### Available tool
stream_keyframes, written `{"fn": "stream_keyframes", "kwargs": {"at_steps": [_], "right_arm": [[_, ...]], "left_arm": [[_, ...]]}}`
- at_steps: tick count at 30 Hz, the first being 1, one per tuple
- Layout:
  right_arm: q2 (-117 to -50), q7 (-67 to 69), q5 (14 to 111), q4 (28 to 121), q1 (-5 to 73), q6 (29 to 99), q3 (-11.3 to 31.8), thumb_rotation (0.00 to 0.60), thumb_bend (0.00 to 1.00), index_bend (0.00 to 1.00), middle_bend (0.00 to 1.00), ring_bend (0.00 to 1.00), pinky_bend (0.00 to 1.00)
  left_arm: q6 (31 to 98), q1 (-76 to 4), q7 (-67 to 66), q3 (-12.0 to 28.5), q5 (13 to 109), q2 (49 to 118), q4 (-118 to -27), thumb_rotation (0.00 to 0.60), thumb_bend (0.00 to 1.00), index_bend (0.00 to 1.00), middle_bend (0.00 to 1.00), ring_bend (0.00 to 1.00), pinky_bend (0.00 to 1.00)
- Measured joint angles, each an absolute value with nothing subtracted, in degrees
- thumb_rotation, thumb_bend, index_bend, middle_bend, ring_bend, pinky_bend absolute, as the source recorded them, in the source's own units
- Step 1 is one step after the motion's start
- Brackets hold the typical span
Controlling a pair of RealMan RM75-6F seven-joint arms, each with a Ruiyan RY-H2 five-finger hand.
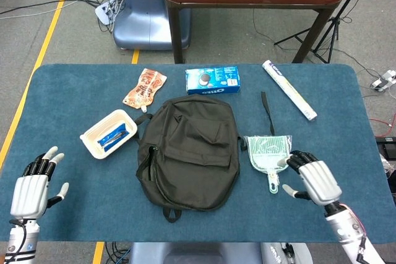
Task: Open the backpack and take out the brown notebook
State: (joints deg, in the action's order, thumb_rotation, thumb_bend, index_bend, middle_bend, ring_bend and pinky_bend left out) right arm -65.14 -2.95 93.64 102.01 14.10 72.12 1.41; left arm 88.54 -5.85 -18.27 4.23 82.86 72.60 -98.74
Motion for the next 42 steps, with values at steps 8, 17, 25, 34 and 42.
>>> {"fn": "stream_keyframes", "kwargs": {"at_steps": [8,17,25,34,42], "right_arm": [[-69.1,-7.9,93.9,103.6,22.1,59.2,1.2,0.6,0.14,0.15,0.18,0.1,0.26],[-76.0,-11.3,94.2,96.3,27.1,56.1,2.2,0.6,0.08,0.09,0.1,0.01,0.13],[-82.0,-11.6,94.3,86.3,29.6,57.1,3.5,0.6,0.03,0.0,0.03,0.0,0.05],[-89.3,-10.6,93.9,75.5,33.0,56.7,4.1,0.6,0.01,0.0,0.0,0.0,0.03],[-95.7,-8.1,94.5,66.5,35.6,57.3,3.8,0.6,0.01,0.0,0.0,0.0,0.03]], "left_arm": [[89.7,-4.8,-18.1,3.7,83.4,71.7,-99.6,0.6,0.26,0.21,0.12,0.12,0.18],[90.1,-4.0,-16.9,3.5,83.4,71.4,-99.7,0.6,0.26,0.21,0.12,0.12,0.18],[89.4,-4.2,-16.5,3.6,83.5,71.5,-99.9,0.6,0.26,0.21,0.12,0.12,0.18],[89.2,-4.0,-15.9,3.7,83.3,71.4,-99.9,0.6,0.26,0.21,0.12,0.12,0.18],[89.2,-3.8,-15.3,3.7,83.0,71.2,-99.7,0.6,0.26,0.21,0.12,0.12,0.18]]}}
